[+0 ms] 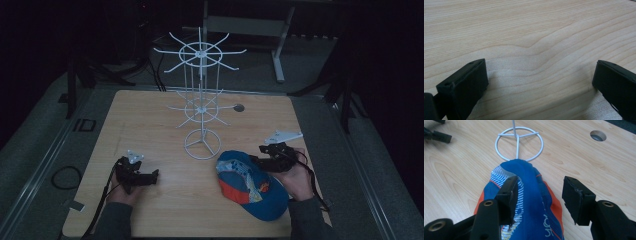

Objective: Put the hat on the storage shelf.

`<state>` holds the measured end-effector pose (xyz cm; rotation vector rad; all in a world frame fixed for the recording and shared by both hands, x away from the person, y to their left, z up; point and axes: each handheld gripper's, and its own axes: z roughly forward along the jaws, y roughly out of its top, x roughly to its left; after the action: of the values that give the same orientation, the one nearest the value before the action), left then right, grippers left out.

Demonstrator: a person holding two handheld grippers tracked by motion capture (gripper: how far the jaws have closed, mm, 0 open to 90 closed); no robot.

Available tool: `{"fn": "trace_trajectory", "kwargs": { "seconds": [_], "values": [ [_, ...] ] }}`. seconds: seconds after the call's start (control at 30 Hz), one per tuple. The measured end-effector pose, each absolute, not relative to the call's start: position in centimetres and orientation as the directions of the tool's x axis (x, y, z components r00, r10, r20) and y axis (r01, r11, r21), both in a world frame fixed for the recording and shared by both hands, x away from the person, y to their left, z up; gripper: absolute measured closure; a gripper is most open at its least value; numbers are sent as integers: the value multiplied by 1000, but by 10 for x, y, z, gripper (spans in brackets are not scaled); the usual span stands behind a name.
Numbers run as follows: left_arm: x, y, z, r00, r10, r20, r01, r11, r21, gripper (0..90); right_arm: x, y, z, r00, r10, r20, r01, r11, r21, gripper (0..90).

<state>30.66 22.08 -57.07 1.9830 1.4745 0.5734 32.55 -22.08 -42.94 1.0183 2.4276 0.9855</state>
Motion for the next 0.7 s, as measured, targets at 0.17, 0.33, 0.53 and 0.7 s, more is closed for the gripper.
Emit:
{"fn": "trace_trajectory", "kwargs": {
  "seconds": [0.17,0.33,0.53,0.7],
  "values": [
    [307,221,-571,290,957,-9,701,-206,683,2,330,-217,-430,-701,712,-37,497,524,692,456],
    [307,221,-570,293,956,-7,701,-210,682,2,338,-217,-429,-714,700,-21,503,534,680,415],
    [307,221,-571,290,957,-10,700,-205,684,2,344,-217,-431,-728,686,4,520,548,655,355],
    [307,221,-571,290,957,-9,700,-205,684,2,348,-215,-433,-731,682,-1,527,566,634,320]
  ]
}}
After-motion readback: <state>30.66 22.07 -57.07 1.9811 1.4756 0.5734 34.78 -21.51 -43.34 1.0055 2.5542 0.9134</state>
